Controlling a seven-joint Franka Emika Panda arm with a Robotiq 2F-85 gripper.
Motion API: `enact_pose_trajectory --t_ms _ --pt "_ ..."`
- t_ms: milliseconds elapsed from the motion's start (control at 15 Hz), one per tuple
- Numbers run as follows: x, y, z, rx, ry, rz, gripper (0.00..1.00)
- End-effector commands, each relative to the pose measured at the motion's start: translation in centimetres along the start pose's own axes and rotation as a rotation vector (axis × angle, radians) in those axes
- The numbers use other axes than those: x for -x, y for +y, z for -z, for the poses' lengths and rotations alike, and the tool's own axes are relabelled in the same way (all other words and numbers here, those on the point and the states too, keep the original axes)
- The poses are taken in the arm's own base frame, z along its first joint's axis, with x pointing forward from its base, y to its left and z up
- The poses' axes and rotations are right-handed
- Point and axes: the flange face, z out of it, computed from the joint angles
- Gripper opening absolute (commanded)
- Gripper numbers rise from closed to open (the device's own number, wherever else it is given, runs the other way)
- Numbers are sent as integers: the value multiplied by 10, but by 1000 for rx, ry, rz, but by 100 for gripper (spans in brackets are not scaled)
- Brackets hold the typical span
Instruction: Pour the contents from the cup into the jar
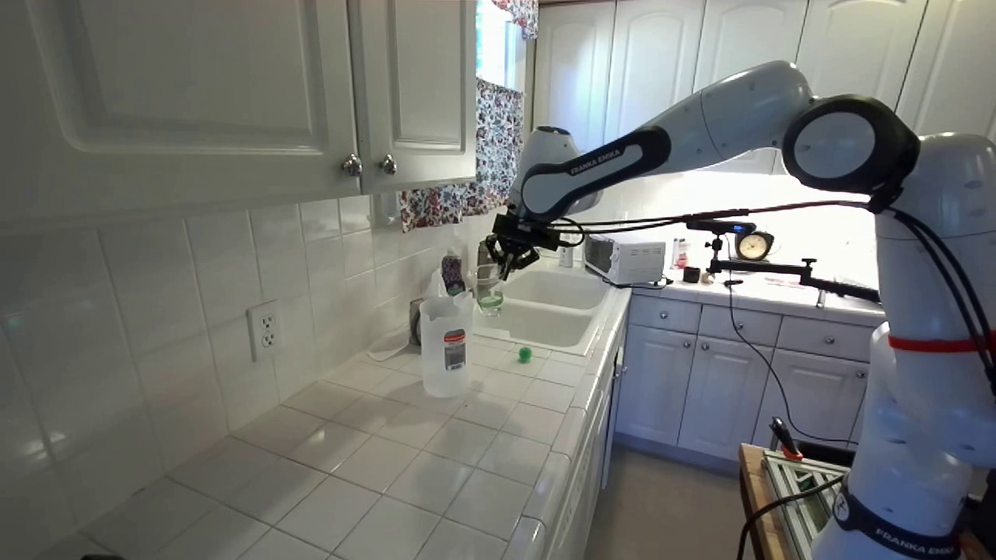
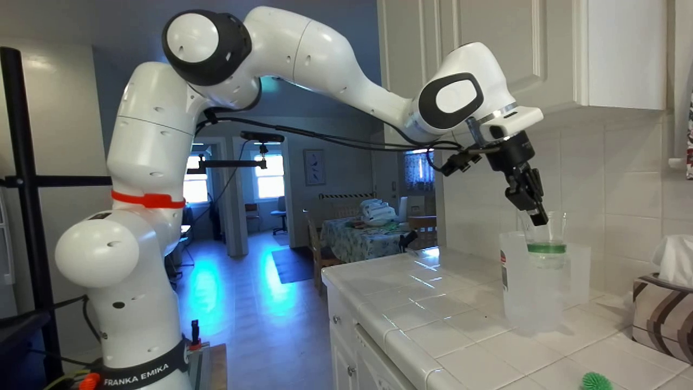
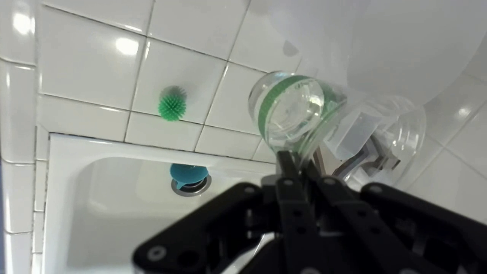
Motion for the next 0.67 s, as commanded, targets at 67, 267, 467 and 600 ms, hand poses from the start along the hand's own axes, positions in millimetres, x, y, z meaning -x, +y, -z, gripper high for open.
enact_pose_trajectory --t_ms 67,267,467,600 --pt "-5 1 0 11 9 -2 2" --pt "-12 0 2 30 63 -2 2" --pt "-13 -8 1 51 123 37 2" --pt "-9 -14 1 65 157 65 2"
